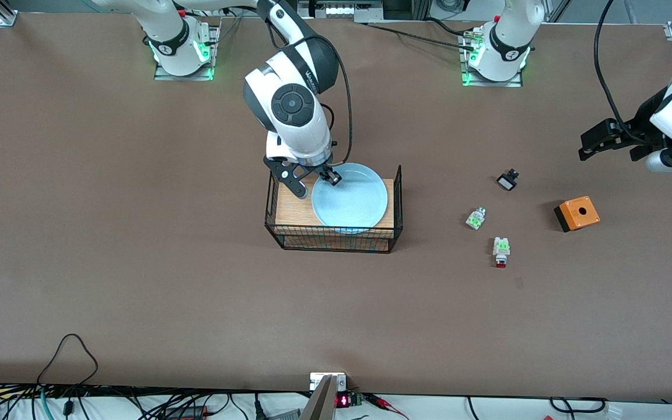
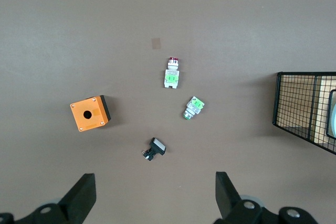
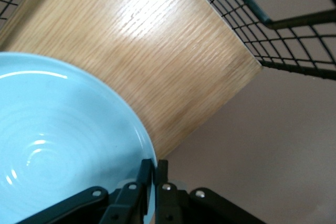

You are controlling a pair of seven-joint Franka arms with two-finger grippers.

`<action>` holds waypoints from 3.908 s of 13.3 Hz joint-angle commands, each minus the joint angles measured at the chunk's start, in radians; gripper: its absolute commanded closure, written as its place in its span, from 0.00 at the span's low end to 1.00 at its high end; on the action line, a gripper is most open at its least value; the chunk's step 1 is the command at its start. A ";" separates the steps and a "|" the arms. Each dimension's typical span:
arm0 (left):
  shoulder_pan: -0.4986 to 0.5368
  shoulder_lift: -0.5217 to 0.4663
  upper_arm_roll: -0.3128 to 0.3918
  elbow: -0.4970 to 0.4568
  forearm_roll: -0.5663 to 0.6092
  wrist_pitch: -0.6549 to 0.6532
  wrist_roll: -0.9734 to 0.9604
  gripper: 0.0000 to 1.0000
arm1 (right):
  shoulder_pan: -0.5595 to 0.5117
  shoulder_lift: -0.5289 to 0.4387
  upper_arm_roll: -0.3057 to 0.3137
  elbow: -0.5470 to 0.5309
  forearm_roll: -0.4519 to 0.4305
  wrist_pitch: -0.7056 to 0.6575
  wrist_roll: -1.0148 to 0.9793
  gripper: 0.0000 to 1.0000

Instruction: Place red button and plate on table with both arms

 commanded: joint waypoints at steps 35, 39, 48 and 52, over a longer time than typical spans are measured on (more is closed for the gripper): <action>-0.132 0.011 0.075 0.048 0.056 -0.057 -0.130 0.00 | -0.764 -0.377 -0.013 -0.436 -0.188 -0.153 -1.518 1.00; -0.132 0.009 0.075 0.050 0.055 -0.056 -0.138 0.00 | -0.802 -0.366 -0.011 -0.670 -0.178 0.137 -1.621 1.00; -0.122 0.008 0.075 0.051 0.053 -0.057 -0.159 0.00 | -0.830 -0.292 -0.011 -0.740 -0.158 0.251 -1.649 0.00; -0.125 0.009 0.075 0.050 0.053 -0.057 -0.162 0.00 | -0.805 -0.335 -0.003 -0.639 -0.159 0.133 -1.556 0.00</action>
